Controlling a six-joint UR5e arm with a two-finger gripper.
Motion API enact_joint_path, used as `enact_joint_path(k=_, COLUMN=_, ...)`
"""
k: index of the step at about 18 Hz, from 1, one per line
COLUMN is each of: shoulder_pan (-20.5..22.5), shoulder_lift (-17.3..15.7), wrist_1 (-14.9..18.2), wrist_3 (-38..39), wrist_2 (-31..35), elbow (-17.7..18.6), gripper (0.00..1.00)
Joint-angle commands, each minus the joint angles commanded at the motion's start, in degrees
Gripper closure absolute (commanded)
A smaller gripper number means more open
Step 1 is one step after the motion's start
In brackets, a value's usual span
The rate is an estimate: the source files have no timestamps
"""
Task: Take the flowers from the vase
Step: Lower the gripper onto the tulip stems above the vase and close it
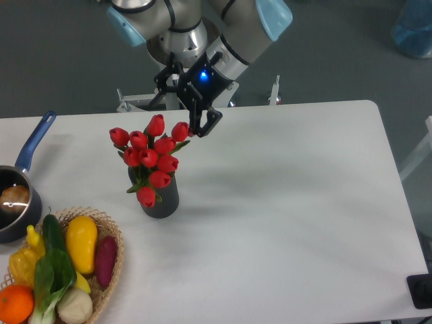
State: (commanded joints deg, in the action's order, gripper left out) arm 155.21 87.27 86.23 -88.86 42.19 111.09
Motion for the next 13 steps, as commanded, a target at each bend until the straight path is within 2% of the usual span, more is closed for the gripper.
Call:
enact_joint_path(k=3, shoulder_pan=0.2, shoulder_lift=1.5, wrist_1=-3.1, wrist_3=0.0, wrist_2=0.1, elbow=-0.4, gripper=0.0)
enact_joint_path(k=6, shoulder_pan=3.0, shoulder_lift=1.8, wrist_1=-3.3, wrist_3=-0.5, wrist_2=0.6, elbow=-0.3, gripper=0.0)
enact_joint_path(k=10, shoulder_pan=2.5, shoulder_lift=4.5, wrist_1=-3.8, wrist_3=-0.5, wrist_2=0.0, elbow=0.5, gripper=0.0)
enact_joint_path(k=13, shoulder_pan=1.4, shoulder_lift=5.0, wrist_1=-4.9, wrist_3=-0.5, wrist_2=-0.4, elbow=1.6, gripper=0.0)
